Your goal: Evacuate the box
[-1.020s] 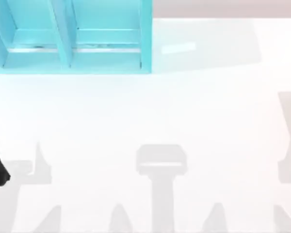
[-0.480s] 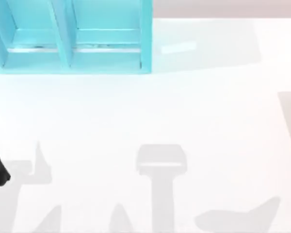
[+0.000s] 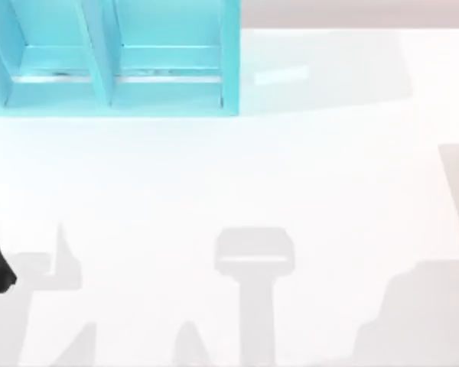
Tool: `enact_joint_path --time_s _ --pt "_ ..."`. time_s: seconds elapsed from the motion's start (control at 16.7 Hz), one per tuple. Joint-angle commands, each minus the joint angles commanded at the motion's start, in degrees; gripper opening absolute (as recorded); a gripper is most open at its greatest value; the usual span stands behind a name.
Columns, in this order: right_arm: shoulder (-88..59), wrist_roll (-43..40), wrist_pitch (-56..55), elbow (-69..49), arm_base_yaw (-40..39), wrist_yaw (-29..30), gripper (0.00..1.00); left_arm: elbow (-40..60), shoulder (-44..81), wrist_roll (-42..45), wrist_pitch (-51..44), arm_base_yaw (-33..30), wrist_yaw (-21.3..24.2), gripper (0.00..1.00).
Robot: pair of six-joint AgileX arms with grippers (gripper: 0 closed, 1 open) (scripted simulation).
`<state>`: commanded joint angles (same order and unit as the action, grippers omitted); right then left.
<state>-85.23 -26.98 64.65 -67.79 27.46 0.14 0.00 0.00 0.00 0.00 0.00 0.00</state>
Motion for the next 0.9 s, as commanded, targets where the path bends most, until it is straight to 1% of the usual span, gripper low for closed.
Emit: enact_joint_path --time_s 0.24,0.6,0.72,0.9 --pt "-8.1 -2.6 6.0 -6.9 2.6 -0.1 1.0 0.0 0.0 0.0 0.0 0.0 0.0 1.0" --pt "-8.7 -2.8 6.2 -7.1 2.5 -0.1 1.0 0.0 0.0 0.0 0.0 0.0 0.0 1.0" --pt "-9.3 -2.6 4.1 -5.3 2.6 -0.1 1.0 0.0 0.0 0.0 0.0 0.0 0.0 1.0" --pt "-11.1 -2.6 -2.6 -0.6 2.6 -0.1 1.0 0.0 0.0 0.0 0.0 0.0 0.0 1.0"
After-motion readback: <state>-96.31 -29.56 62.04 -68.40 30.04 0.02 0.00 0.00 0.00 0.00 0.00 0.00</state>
